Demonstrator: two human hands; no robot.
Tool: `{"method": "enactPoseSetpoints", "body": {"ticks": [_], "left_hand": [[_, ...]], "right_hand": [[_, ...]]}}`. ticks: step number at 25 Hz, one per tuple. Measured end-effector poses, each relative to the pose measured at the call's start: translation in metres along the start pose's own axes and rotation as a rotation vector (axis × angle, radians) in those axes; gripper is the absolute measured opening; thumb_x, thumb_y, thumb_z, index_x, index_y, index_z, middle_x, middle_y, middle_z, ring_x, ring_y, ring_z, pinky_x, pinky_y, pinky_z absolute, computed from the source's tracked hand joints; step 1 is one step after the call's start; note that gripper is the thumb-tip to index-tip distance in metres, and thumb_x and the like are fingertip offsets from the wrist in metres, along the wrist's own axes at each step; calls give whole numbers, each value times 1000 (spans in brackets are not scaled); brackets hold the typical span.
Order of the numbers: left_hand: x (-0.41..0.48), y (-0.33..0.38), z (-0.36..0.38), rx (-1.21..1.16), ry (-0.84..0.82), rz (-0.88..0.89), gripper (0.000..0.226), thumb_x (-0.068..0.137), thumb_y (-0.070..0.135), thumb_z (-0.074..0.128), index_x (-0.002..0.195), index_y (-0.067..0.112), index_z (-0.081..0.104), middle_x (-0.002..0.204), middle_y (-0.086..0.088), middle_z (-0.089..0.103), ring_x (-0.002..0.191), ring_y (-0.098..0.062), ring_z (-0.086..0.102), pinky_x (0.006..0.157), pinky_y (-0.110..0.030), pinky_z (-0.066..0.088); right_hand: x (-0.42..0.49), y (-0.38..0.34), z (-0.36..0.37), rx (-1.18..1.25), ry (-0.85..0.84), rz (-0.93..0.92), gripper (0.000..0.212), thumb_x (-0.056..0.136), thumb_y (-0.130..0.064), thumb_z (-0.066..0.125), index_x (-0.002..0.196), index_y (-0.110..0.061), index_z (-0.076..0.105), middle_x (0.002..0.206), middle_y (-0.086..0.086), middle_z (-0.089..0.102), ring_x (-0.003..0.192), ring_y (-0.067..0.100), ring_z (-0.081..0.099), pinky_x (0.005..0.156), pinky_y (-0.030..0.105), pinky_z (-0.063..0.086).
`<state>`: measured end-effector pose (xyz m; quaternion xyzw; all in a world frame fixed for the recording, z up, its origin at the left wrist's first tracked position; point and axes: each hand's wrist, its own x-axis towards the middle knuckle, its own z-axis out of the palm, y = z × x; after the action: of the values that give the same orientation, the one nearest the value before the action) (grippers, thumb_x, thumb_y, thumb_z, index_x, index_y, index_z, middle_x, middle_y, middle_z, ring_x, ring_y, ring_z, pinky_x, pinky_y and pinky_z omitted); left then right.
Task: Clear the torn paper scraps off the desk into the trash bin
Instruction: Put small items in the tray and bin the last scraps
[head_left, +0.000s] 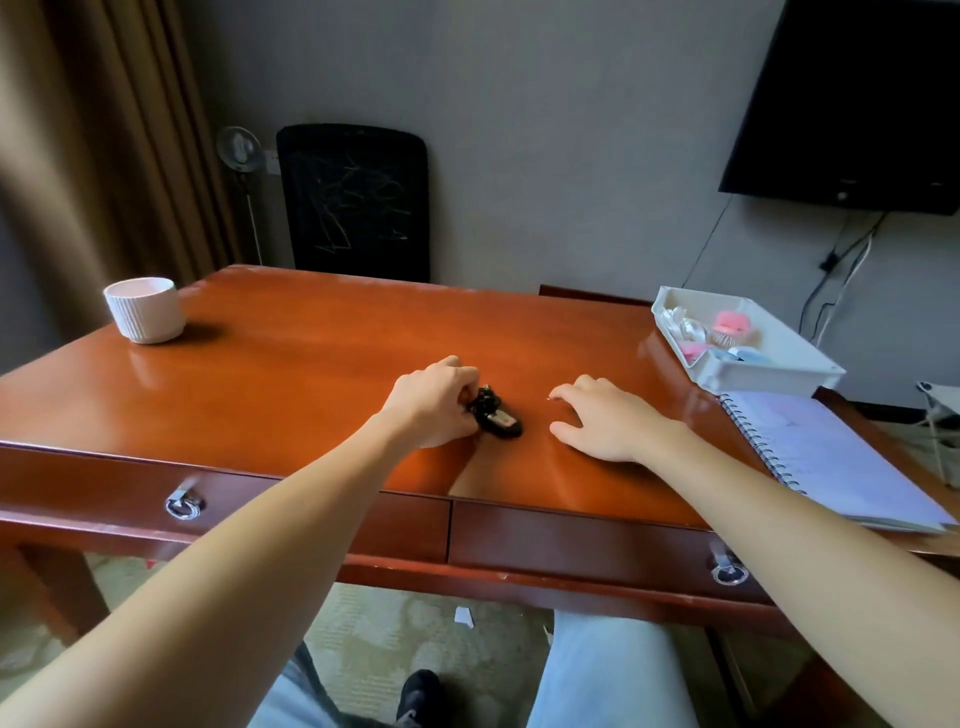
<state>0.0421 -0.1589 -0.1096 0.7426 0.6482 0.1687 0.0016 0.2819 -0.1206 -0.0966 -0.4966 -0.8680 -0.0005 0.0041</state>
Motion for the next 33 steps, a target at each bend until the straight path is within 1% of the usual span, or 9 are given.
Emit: {"method": "enactPoseSetpoints", "body": {"ticks": [2, 6, 11, 16, 20, 23, 27, 30, 33], "left_hand": [[4, 10, 2, 11, -3, 15, 21, 76, 35, 68, 84, 31, 49, 94, 6, 49, 73, -23, 54, 58, -30, 39], [12, 26, 8, 14, -5, 22, 22, 78, 33, 67, 87, 32, 47, 93, 6, 45, 73, -25, 53, 60, -30, 38], [30, 44, 8, -5, 3, 51, 19, 79, 35, 67, 89, 30, 52, 97, 4, 49, 75, -26, 56, 62, -33, 44], [58, 60, 10, 4, -14, 95, 24, 80, 42, 71, 87, 31, 50, 98, 5, 50, 77, -25, 58, 65, -36, 51], [87, 71, 7, -29, -15, 107, 26, 79, 41, 72, 85, 30, 50, 97, 4, 51, 74, -22, 56, 62, -33, 48], [113, 82, 4, -63, -13, 139, 17, 81, 33, 68, 85, 28, 53, 98, 3, 52, 72, -22, 55, 58, -31, 44], [155, 99, 3, -90, -9, 180, 20, 82, 39, 71, 85, 28, 54, 99, 5, 53, 74, -23, 57, 60, -33, 49], [185, 110, 3, -132, -6, 203, 17, 84, 37, 69, 86, 26, 56, 98, 5, 51, 74, -22, 55, 59, -30, 45], [211, 119, 4, -143, 13, 240, 13, 85, 32, 68, 86, 26, 55, 98, 5, 51, 74, -21, 53, 57, -28, 38]], "right_hand": [[-9, 14, 3, 25, -37, 72, 52, 98, -48, 45, 144, -25, 42, 139, 3, 43, 126, 25, 45, 98, 40, 46], [-17, 32, 11, 202, 2, 67, 35, 99, -33, 53, 132, -23, 54, 124, 2, 48, 114, 20, 52, 98, 35, 45], [-18, 44, 10, 440, 76, 69, 25, 91, -25, 67, 116, -24, 65, 107, -4, 52, 90, 5, 51, 86, 24, 42], [-6, 61, -1, 538, 41, 61, 16, 90, -20, 69, 106, -22, 70, 88, -13, 59, 79, 5, 57, 72, 21, 42], [11, 85, -13, 513, 87, 73, 15, 95, -20, 61, 107, -26, 69, 100, -11, 56, 85, 7, 57, 75, 22, 43], [26, 110, -22, 549, 91, 110, 17, 97, -22, 57, 108, -29, 68, 106, -9, 54, 91, 10, 60, 74, 25, 51], [44, 144, -35, 570, 148, 156, 22, 99, -19, 52, 113, -30, 66, 115, -7, 56, 101, 9, 60, 87, 26, 52], [57, 168, -45, 614, 207, 191, 25, 99, -15, 51, 113, -29, 67, 112, -10, 60, 101, 5, 59, 79, 18, 47], [68, 191, -63, 614, 247, 248, 25, 96, -12, 53, 108, -27, 69, 97, -14, 59, 82, 3, 60, 71, 16, 47]]}}
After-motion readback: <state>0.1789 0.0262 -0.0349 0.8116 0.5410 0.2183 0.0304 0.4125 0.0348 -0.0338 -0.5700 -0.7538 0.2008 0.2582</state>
